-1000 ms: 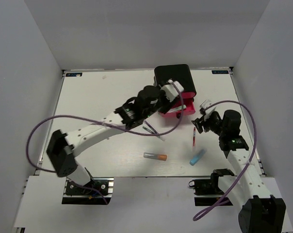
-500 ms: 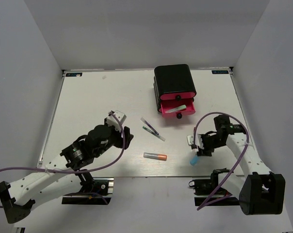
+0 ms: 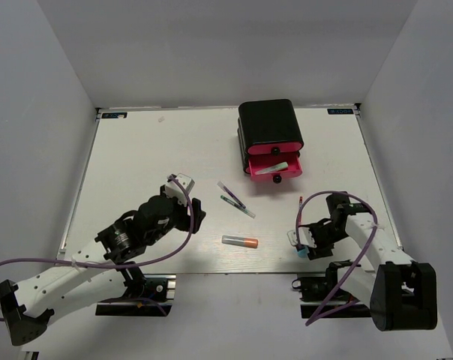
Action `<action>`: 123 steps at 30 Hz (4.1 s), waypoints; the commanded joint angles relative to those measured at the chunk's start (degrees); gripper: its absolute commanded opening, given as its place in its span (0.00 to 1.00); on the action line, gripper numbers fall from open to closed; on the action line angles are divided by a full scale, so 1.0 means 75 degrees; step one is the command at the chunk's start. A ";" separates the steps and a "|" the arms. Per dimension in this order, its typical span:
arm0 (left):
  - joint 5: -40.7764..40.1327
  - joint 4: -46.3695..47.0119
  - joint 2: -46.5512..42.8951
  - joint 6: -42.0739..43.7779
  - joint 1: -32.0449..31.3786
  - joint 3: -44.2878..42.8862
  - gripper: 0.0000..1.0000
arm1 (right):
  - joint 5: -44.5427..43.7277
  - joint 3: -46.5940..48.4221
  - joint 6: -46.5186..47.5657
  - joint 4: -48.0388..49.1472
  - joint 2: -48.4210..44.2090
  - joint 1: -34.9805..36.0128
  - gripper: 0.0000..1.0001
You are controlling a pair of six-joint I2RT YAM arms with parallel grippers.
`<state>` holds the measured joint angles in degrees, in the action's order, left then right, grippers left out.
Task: Sort the stationery into containers
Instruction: Grab a piece of stationery with the right arm, then place the stationery into the container, then grab a piece of stationery with the left arm, then place the stationery into the container
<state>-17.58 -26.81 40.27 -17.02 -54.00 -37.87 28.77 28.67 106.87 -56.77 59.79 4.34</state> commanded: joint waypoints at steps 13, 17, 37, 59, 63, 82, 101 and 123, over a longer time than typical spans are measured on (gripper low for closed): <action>0.0177 0.0094 0.0103 0.0019 0.0004 -0.0037 0.80 | -0.1340 -0.0025 0.0036 0.0761 0.1601 0.0136 0.26; 0.0433 0.0176 0.0103 0.0089 0.0004 -0.0037 0.80 | -0.1027 0.0253 -0.0151 0.0528 0.1392 0.0113 0.05; 0.0903 0.0481 0.0103 0.0230 0.0004 0.0173 0.80 | 0.2526 0.3232 -0.7408 0.6935 0.1144 0.0640 0.00; 0.2544 0.1547 0.0536 -0.1576 -0.0089 0.1076 0.81 | 0.2679 0.3760 -0.4698 0.7113 0.3477 0.0969 0.33; 0.2684 0.1242 0.1109 -0.0979 -0.0089 0.0503 0.84 | 0.2655 0.3608 -0.5072 0.7207 0.3231 0.0968 0.69; 0.3259 0.0879 0.4649 0.2478 -0.1003 -0.1314 0.61 | 0.2655 0.2754 -0.8352 0.6902 0.0585 0.0840 0.04; 0.2321 0.0130 0.8083 0.4612 -0.1648 -0.3342 0.71 | 0.2339 0.0843 -1.0029 0.6654 -0.1994 0.0465 0.49; 0.1279 0.1334 0.7413 0.5104 -0.1214 -0.5718 0.00 | -0.2161 0.0151 -1.1870 0.8214 -0.2663 -0.0086 0.00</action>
<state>-5.23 -20.84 93.49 18.63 -63.94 -75.59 18.13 30.74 20.27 0.58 40.95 4.19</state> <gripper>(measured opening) 0.373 0.010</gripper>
